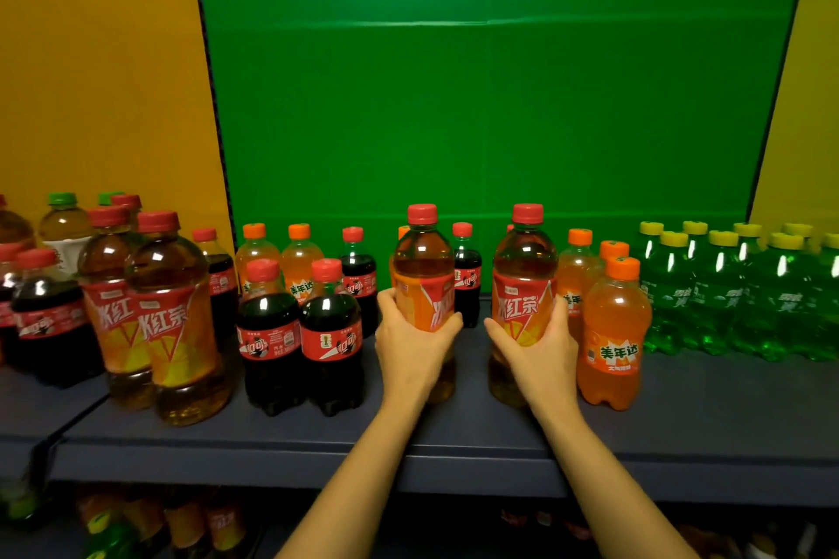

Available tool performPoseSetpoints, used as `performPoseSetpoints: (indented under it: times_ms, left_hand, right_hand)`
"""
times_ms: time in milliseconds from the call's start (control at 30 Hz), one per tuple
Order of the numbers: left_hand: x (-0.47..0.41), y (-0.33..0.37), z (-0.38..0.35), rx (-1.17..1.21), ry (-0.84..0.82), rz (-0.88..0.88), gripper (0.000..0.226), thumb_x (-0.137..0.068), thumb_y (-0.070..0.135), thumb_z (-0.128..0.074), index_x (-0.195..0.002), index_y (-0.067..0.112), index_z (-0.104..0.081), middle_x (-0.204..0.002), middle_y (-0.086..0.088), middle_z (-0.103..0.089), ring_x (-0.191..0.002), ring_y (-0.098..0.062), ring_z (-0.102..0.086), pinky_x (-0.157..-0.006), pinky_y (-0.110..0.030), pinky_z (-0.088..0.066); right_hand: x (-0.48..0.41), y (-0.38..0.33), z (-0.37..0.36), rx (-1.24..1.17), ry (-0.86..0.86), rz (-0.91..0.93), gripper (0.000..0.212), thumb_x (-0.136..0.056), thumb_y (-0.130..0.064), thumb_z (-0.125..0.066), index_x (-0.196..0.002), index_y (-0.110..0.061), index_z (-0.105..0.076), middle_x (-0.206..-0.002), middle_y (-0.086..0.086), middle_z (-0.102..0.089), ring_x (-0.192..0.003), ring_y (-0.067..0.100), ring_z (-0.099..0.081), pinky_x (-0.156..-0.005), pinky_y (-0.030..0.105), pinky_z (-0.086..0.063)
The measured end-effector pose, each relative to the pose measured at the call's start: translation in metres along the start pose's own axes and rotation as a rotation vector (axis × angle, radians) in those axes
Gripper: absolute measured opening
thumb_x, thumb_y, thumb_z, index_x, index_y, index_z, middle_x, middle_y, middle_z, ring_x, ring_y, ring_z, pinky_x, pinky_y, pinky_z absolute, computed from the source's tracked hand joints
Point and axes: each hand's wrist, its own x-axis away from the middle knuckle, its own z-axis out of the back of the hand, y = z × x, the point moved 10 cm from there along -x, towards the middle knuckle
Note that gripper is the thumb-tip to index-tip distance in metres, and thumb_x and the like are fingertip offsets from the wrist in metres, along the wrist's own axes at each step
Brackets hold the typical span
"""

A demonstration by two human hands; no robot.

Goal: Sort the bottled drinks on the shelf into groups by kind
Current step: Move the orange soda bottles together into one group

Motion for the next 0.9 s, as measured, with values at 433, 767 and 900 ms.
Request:
performPoseSetpoints:
  times_ms: [433, 767, 900]
  left_hand:
    - [0.066, 0.037, 0.062, 0.348, -0.010, 0.049, 0.050, -0.068, 0.013, -0.079, -0.111, 0.021, -0.055, -0.099, 0.001, -0.067, -0.088, -0.008, -0.067, -0.072, -0.018, -0.054]
    - [0.083, 0.050, 0.226, 0.209, 0.263, -0.044, 0.058, -0.056, 0.027, -0.074, -0.109, 0.011, -0.059, -0.095, -0.002, -0.070, -0.086, -0.012, -0.068, -0.075, -0.024, -0.056]
    - [0.089, 0.044, 0.293, 0.090, 0.340, -0.061, 0.057, -0.055, 0.028, -0.074, -0.108, 0.018, -0.057, -0.098, 0.001, -0.068, -0.085, -0.005, -0.068, -0.070, -0.017, -0.054]
  right_hand:
    - [0.056, -0.047, -0.015, -0.272, -0.314, -0.056, 0.044, -0.070, -0.028, -0.072, -0.109, -0.027, -0.051, -0.100, -0.007, -0.063, -0.093, 0.007, -0.061, -0.074, 0.021, -0.046]
    - [0.124, -0.116, -0.116, -0.490, -0.635, -0.037, 0.059, -0.054, -0.040, -0.072, -0.109, -0.026, -0.057, -0.097, -0.005, -0.068, -0.086, 0.005, -0.067, -0.074, 0.020, -0.051]
    - [0.154, -0.132, -0.172, -0.543, -0.738, -0.059, 0.060, -0.055, -0.043, -0.078, -0.109, -0.029, -0.056, -0.101, -0.006, -0.068, -0.090, 0.006, -0.066, -0.077, 0.022, -0.050]
